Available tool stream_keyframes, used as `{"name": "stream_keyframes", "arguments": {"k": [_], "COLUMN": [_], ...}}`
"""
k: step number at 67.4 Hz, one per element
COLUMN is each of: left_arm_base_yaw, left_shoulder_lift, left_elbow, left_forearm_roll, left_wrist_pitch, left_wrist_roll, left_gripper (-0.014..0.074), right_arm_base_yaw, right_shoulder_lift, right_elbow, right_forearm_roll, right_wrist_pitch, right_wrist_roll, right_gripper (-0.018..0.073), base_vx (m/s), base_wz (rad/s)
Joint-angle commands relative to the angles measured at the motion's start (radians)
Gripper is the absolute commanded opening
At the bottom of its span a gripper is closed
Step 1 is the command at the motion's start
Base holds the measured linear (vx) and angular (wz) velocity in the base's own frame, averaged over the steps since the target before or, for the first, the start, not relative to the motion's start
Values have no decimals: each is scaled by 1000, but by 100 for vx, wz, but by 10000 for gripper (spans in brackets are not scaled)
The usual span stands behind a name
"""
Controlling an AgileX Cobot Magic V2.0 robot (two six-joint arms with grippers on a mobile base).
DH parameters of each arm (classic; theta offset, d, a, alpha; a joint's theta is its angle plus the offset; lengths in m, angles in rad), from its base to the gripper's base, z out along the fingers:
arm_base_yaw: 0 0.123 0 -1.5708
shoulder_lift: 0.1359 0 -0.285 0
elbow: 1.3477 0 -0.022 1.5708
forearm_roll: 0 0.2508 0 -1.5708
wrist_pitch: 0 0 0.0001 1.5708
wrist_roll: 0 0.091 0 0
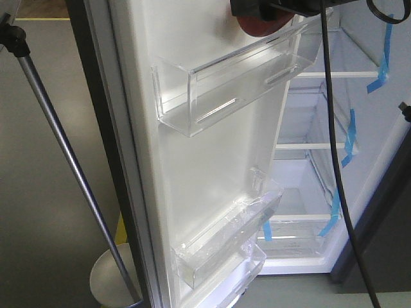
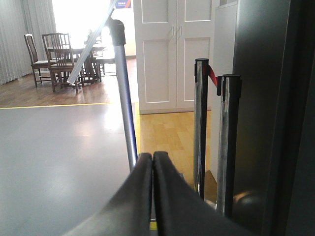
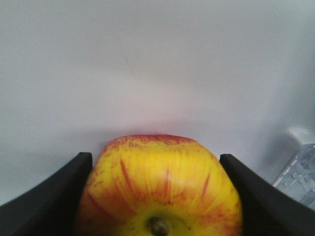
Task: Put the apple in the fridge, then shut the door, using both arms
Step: 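Raise the apple over the upper door bin and lower it in, then open the right gripper and withdraw it from the bin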
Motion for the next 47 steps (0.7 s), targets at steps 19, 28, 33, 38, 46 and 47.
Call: {"name": "stream_keyframes", "arguments": {"k": [19, 28, 33, 38, 46, 47], "left_arm_base_yaw": [-4, -4, -4, -4, -4, -4], "left_shoulder_lift": [-15, -15, -15, -15, -15, -15], "left_elbow": [-16, -16, -16, -16, -16, -16], "left_forearm_roll": [-11, -11, -11, -11, -11, -11], "left_wrist_pitch": [-75, -75, -75, -75, -75, -75], "left_wrist_roll": [0, 0, 0, 0, 0, 0], "left_gripper": [-6, -6, -6, -6, -6, -6], "right_arm_base_yaw": [-3, -3, -3, -3, -3, -3], "right_shoulder_lift": [-43, -44, -49, -60, -96, -101], "right_elbow": [-37, -37, -37, -37, -37, -37], "right_forearm_roll": [17, 17, 18, 18, 17, 17], "right_wrist_pitch": [-47, -39, -39, -32, -11, -6], "right_wrist_roll": [2, 10, 14, 14, 14, 14], "right_gripper": [565, 643, 654, 650, 641, 639], "base_vx": [0, 0, 0, 0, 0, 0], "base_wz": [0, 0, 0, 0, 0, 0]}}
